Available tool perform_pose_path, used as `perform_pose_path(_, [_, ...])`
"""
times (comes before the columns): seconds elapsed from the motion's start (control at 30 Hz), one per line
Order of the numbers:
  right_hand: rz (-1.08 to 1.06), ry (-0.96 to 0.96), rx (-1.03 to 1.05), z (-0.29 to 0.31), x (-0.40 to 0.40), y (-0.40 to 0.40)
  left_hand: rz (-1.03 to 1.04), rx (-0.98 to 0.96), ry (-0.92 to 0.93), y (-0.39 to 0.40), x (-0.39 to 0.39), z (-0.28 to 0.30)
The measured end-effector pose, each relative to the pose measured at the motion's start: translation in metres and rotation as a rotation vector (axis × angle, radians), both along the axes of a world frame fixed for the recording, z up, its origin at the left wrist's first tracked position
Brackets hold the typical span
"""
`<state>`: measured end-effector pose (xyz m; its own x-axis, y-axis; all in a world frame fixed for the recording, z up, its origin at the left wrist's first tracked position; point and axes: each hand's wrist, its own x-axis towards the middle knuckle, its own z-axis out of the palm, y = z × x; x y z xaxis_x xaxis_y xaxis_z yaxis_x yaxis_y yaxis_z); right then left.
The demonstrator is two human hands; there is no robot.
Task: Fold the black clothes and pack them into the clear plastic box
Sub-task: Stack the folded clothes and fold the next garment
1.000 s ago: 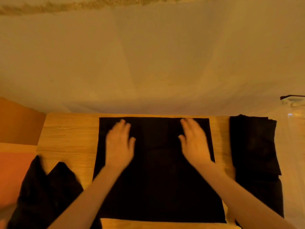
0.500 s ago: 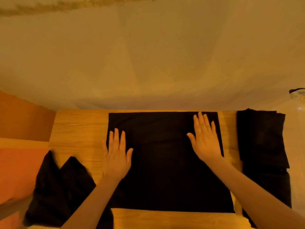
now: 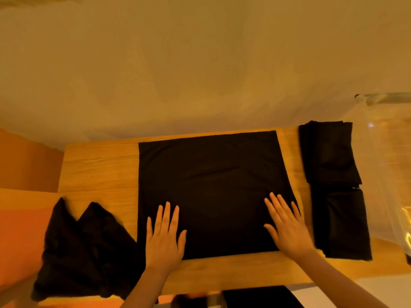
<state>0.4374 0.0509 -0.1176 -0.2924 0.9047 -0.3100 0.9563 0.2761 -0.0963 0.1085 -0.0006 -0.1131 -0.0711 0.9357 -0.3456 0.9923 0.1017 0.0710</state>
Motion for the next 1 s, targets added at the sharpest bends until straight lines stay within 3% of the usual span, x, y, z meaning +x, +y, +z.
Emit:
perform_pose_path(0.13, [-0.113, -0.023, 0.036, 0.015, 0.004, -0.008, -0.036, 0.040, 0.035, -0.014, -0.010, -0.002])
perform_pose_path(0.23, [0.008, -0.001, 0.122, 0.016, -0.020, -0.028, -0.129, 0.062, 0.041, -0.029, -0.019, 0.000])
perform_pose_path(0.33, [0.122, -0.027, 0.052, 0.006, -0.032, -0.049, -0.228, 0.019, 0.033, -0.048, -0.026, 0.001])
perform_pose_path(0.57, [-0.035, -0.129, -0.089, 0.014, 0.023, -0.075, -0.278, -0.136, 0.038, -0.085, -0.040, 0.011])
perform_pose_path(0.73, [0.037, -0.223, -0.091, 0.028, 0.017, -0.077, -0.284, 0.038, 0.030, -0.083, -0.033, 0.006])
perform_pose_path(0.83, [0.077, -0.196, 0.056, 0.026, 0.016, -0.071, -0.337, 0.136, 0.029, -0.077, -0.036, 0.008])
perform_pose_path(1.0, [0.067, -0.093, 0.051, 0.022, 0.025, -0.065, -0.318, 0.167, -0.019, -0.076, -0.061, -0.003])
